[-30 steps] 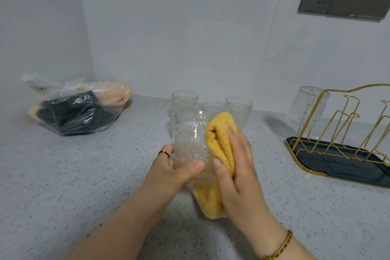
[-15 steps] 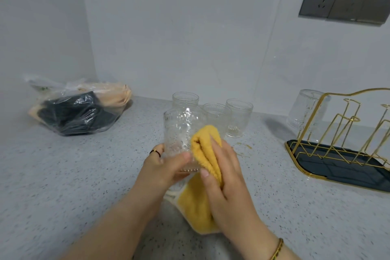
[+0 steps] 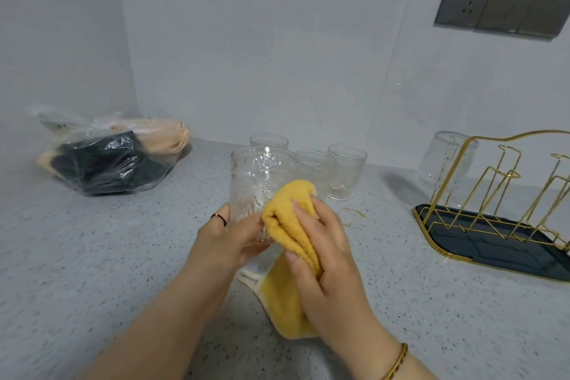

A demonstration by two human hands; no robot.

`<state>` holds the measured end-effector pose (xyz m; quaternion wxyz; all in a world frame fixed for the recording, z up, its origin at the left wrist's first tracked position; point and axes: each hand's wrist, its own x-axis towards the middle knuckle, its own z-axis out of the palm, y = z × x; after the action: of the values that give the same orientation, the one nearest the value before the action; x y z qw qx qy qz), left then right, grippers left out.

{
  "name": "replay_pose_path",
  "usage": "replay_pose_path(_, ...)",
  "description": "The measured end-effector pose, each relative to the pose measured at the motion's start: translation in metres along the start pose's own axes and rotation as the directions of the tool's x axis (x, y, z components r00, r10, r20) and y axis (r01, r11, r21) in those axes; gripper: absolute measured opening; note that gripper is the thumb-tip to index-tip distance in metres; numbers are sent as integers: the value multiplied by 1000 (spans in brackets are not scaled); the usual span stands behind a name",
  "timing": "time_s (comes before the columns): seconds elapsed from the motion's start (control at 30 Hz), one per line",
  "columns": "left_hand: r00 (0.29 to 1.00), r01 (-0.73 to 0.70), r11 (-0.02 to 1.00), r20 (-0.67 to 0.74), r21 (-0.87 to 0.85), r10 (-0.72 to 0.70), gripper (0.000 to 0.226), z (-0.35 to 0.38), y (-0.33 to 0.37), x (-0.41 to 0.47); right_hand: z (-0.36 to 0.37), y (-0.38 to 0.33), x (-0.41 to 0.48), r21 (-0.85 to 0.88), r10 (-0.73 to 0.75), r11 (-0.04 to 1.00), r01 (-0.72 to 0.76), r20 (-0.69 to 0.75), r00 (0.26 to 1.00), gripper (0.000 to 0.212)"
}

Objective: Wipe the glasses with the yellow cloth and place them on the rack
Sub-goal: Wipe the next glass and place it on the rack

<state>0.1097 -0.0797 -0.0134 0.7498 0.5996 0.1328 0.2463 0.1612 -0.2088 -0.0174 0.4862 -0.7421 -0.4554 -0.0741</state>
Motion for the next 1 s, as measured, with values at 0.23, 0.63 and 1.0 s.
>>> replay_pose_path(0.23, 982, 1, 1000, 187, 15, -4, 63, 13, -4, -12, -16, 3, 7, 296, 188, 946, -134, -163, 968, 54)
replay_pose_path(0.63, 993, -36, 987, 118, 159, 18, 62, 11, 1, -13, -9, -1, 4, 466, 319, 864, -193, -209, 924, 48)
replay_pose_path(1.0, 997, 34, 973, -75, 228, -17, 47, 23, -1, -15, -1, 2, 3, 232, 158, 967, -107, -213, 964, 34)
